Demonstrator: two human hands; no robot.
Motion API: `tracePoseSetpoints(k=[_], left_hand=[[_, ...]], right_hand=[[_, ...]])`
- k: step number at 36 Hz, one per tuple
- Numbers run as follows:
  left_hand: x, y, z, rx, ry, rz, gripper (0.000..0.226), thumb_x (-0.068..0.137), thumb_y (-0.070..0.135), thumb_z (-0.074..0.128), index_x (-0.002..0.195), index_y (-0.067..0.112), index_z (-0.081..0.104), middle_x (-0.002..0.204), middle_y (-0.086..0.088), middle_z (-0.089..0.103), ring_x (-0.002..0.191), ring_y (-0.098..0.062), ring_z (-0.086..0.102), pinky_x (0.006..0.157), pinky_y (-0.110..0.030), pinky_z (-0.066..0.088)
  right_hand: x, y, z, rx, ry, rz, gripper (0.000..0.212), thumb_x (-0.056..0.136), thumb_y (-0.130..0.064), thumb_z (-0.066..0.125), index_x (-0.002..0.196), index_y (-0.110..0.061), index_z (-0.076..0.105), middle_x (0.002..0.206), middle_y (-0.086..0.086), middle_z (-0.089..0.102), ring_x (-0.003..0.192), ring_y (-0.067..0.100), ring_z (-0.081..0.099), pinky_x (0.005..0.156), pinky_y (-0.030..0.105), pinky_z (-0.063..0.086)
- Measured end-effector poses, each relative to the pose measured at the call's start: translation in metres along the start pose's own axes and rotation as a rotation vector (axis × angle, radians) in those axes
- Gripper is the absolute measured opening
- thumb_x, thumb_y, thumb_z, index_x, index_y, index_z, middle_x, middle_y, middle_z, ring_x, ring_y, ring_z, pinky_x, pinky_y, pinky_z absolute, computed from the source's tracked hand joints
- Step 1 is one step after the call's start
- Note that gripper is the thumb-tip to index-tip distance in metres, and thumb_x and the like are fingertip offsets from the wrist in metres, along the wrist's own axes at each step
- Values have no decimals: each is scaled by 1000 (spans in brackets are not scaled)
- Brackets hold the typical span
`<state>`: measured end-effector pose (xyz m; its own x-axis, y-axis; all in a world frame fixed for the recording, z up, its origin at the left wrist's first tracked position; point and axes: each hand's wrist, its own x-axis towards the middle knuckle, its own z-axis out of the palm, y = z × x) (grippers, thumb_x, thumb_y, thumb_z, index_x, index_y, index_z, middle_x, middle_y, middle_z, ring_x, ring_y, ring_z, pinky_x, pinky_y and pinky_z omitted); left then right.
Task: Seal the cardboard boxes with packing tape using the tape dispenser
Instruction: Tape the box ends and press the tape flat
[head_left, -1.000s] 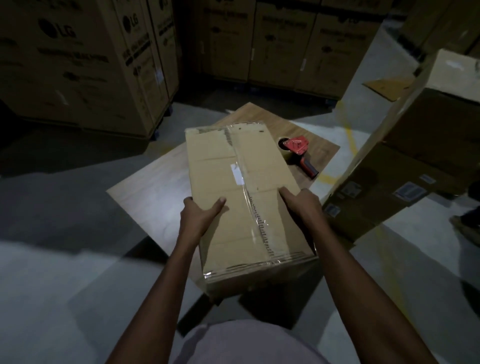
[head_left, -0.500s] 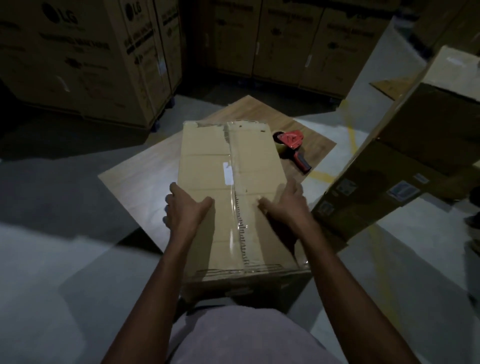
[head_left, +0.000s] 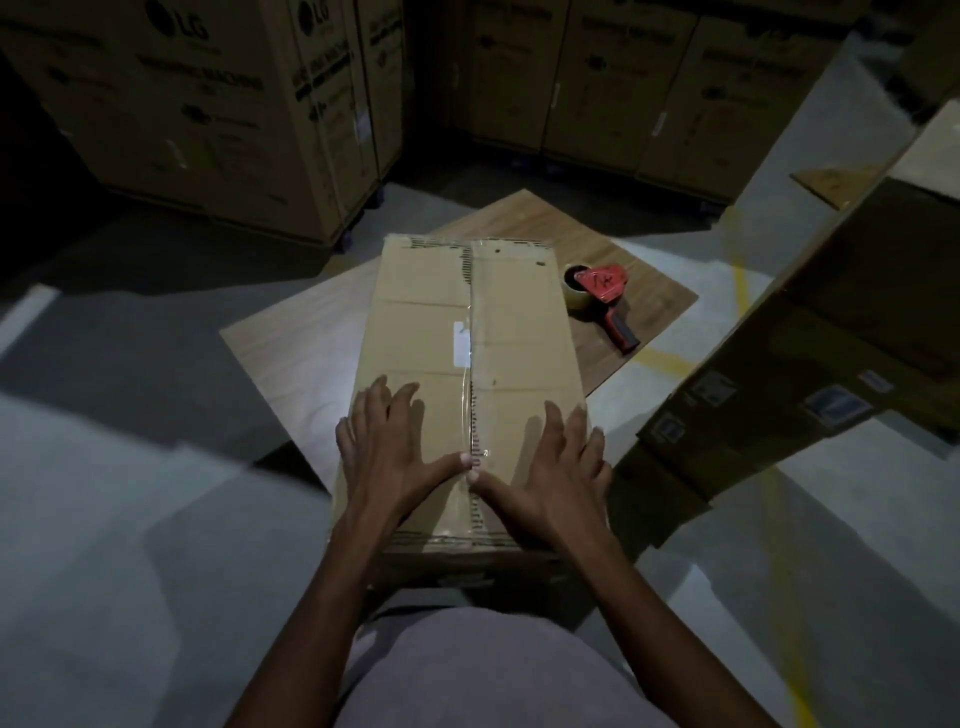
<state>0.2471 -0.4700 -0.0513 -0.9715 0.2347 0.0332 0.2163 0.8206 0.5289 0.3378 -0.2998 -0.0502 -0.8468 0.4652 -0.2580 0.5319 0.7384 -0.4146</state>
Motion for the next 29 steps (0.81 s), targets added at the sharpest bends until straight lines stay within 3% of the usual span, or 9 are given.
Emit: tracePoseSetpoints(k=[7,11,16,20,23,26,29], left_hand=[[8,-2,-7,-7,35,-15,101,69,66,80,152,28,36,166,-7,17,153,-29,13,116,-55,23],[17,-7,-11,-44,-30,-95,112,69,76,73,156,26,23,167,-7,10,151,-31,13,117,-56,23],[31,-11,-12,-116,-43,-224,121,69,88,59,158,23,12,160,-14,25,139,-40,38,111,-56,36],[49,-22,-16,-161,-110,-282,126,69,84,65,160,19,7,143,-20,51,128,-42,52,100,-49,47],[58,-30,-17,-241,-144,-330,121,69,84,67,155,13,21,141,-18,56,126,-41,54,99,-49,49],[57,-34,-16,-248,-128,-311,105,69,84,66,140,13,36,129,-14,62,113,-39,60,82,-41,49],[56,-36,-14,-214,-116,-293,102,70,86,64,135,12,39,124,-14,63,108,-38,62,78,-41,47]], right_hand=[[9,-10,-7,44,-1,63,139,68,-91,64,160,-29,-19,171,12,-24,157,45,-8,125,63,5],[15,-13,-12,102,27,123,132,75,-81,68,162,-24,-14,172,15,-15,156,45,3,124,62,11],[28,-8,-21,259,84,245,120,84,-74,67,163,-20,-5,164,19,26,149,46,29,122,61,26],[41,-3,-30,319,73,332,95,87,-75,64,151,-14,30,145,17,53,130,39,54,106,54,47],[41,-6,-26,298,118,355,90,85,-78,64,142,-12,40,138,15,57,123,37,58,102,52,50],[38,-8,-21,277,191,355,88,83,-80,64,137,-13,45,131,12,62,117,36,61,94,46,51],[36,-2,-18,309,226,362,82,83,-77,66,132,-14,51,127,14,65,112,37,63,87,42,51]])
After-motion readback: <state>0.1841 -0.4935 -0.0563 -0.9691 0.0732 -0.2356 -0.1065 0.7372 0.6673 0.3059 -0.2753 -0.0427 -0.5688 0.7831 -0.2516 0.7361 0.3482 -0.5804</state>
